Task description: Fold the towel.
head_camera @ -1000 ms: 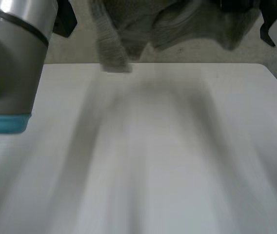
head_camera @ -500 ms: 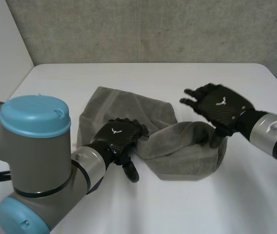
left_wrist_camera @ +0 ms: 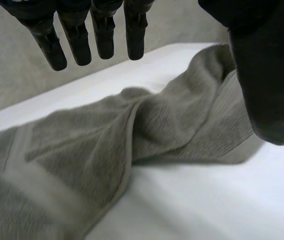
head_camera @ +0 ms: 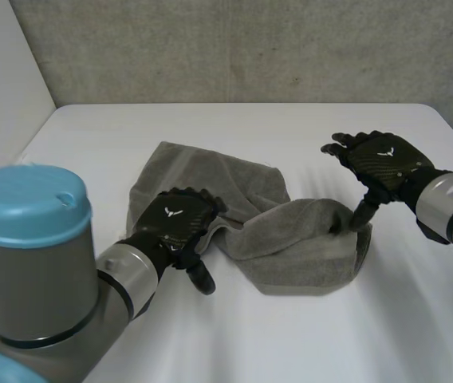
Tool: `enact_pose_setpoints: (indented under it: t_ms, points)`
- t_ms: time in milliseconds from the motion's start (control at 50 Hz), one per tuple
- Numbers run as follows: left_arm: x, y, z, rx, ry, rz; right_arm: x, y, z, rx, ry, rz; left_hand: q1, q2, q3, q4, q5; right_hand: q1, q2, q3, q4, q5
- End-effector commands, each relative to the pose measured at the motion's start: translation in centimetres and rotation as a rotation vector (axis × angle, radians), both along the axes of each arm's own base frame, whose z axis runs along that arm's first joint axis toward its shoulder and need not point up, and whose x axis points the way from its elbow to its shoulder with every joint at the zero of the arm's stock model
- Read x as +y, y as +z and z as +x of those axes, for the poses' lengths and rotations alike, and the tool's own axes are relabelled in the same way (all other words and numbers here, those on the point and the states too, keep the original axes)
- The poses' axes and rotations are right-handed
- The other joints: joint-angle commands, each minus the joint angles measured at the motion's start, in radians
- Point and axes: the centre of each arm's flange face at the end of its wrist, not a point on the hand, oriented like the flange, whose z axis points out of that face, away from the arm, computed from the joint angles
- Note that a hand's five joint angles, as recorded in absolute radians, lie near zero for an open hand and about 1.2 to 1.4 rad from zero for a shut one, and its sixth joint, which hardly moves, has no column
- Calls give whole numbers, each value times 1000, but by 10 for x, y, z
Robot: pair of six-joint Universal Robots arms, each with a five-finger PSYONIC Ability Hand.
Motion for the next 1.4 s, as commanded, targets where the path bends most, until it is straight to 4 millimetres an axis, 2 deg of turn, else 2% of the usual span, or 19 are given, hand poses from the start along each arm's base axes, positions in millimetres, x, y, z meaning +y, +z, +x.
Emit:
enact_pose_setpoints:
  t_ms: [20, 300, 340, 380, 400, 460, 500, 760, 860, 960, 1040, 1080, 1140, 1200, 1220, 1260, 1280, 1320, 1400]
  points:
    - [-13, -27, 1, -4, 127, 48, -26, -23, 8, -79, -35, 163, -82, -59, -39, -47, -50, -70, -54, 15, 40, -59]
    - [-29, -64, -26, 49, 187, 38, -60, -74, 9, -95, -136, 348, -82, -59, -39, -47, -50, 83, 99, 15, 40, -52]
    - [-31, -65, -30, 62, 203, 8, -61, -76, 9, -96, -136, 350, -82, -59, -39, -47, -50, 188, 205, 15, 40, 54]
    - [-40, -66, -35, 90, 242, -55, -60, -75, 13, -100, -126, 346, -76, -53, -39, -47, -49, 655, 672, 15, 40, 521]
    - [-40, -66, -35, 90, 242, -55, -60, -75, 13, -100, -126, 346, -76, -53, -39, -47, -49, 658, 674, 15, 40, 523]
    - [-49, -69, -44, 134, 253, -116, -53, -60, 21, -113, -89, 316, -68, -44, -39, -47, -40, 1217, 1233, 15, 40, 1083]
    - [-52, -71, -47, 135, 249, -134, -50, -51, 22, -119, -78, 298, -68, -44, -39, -47, -40, 1296, 1312, 15, 40, 1162]
    - [-65, -77, -57, 73, 223, -254, -21, 15, 7, -175, 3, 166, 44, 67, -39, -47, 71, 1297, 1313, 15, 40, 1162]
    - [-67, -82, -57, 62, 217, -250, -20, 15, -8, -168, -5, 169, 285, 308, -39, -47, 312, 1297, 1313, 15, 40, 1162]
    - [-74, -87, -57, 24, 215, -257, -24, 19, -13, -162, -10, 128, 1108, 1131, -39, -47, 1135, 1297, 1313, 15, 40, 1162]
    - [-86, -78, -50, -38, 227, -303, -27, 26, -9, -165, 9, 94, 1145, 1168, -39, -47, 1172, 1297, 1313, 15, 40, 1162]
    - [-113, -45, -36, -74, 271, -405, -39, 31, -5, -144, 29, 49, 1145, 1168, -39, -47, 1172, 1297, 1313, 15, 40, 1162]
    - [-122, -23, -33, -64, 277, -468, -49, 27, 1, -113, 51, 24, 1145, 1168, -39, -47, 1172, 1297, 1313, 15, 40, 1162]
    - [-135, 70, -42, 105, 239, -697, -69, 69, 24, -15, 72, -263, 1145, 1168, -39, -47, 1172, 1297, 1313, 15, 40, 1162]
    - [-135, 71, -42, 106, 239, -698, -69, 69, 24, -15, 71, -264, 1145, 1168, -39, -47, 1172, 1297, 1313, 15, 40, 1162]
    - [-128, 143, -38, 274, 215, -897, -75, 120, 31, -70, -25, -533, 1145, 1168, -39, -47, 1172, 1297, 1313, 15, 40, 1162]
    - [-128, 144, -38, 275, 215, -898, -75, 120, 31, -71, -26, -534, 1145, 1168, -39, -47, 1172, 1297, 1313, 15, 40, 1162]
    - [-103, 206, -27, 439, 172, -1097, -53, 168, 35, -186, -66, -788, 1145, 1168, -39, -47, 1172, 1297, 1313, 15, 40, 1162]
    - [-81, 234, -14, 519, 123, -1201, -26, 194, 27, -267, -61, -928, 1145, 1168, -39, -47, 1172, 1297, 1313, 15, 40, 1162]
